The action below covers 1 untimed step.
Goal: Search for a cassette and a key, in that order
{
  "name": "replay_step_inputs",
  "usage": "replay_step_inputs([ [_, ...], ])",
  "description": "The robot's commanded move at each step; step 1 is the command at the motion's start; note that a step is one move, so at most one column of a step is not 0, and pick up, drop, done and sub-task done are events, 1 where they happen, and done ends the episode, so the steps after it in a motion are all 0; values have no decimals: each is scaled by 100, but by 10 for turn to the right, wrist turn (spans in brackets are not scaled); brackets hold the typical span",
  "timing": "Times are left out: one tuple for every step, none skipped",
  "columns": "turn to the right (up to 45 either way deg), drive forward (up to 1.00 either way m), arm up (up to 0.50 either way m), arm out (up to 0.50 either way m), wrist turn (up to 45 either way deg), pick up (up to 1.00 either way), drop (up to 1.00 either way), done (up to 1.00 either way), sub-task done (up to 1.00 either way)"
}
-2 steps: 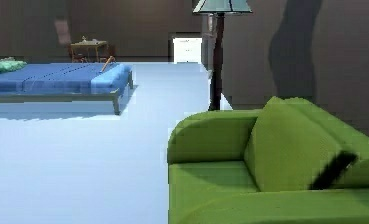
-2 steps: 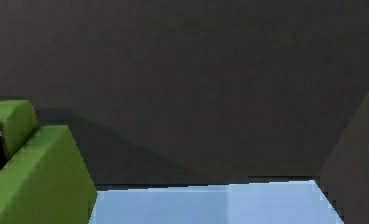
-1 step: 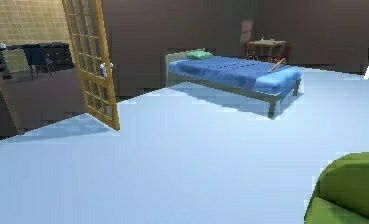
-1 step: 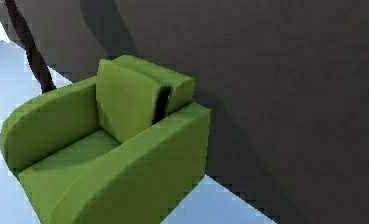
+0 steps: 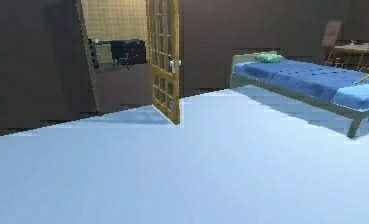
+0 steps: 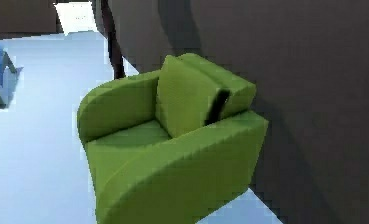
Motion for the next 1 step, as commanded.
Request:
replay_step_inputs([
  [0,35,0,0,0,0,0,0,0],
])
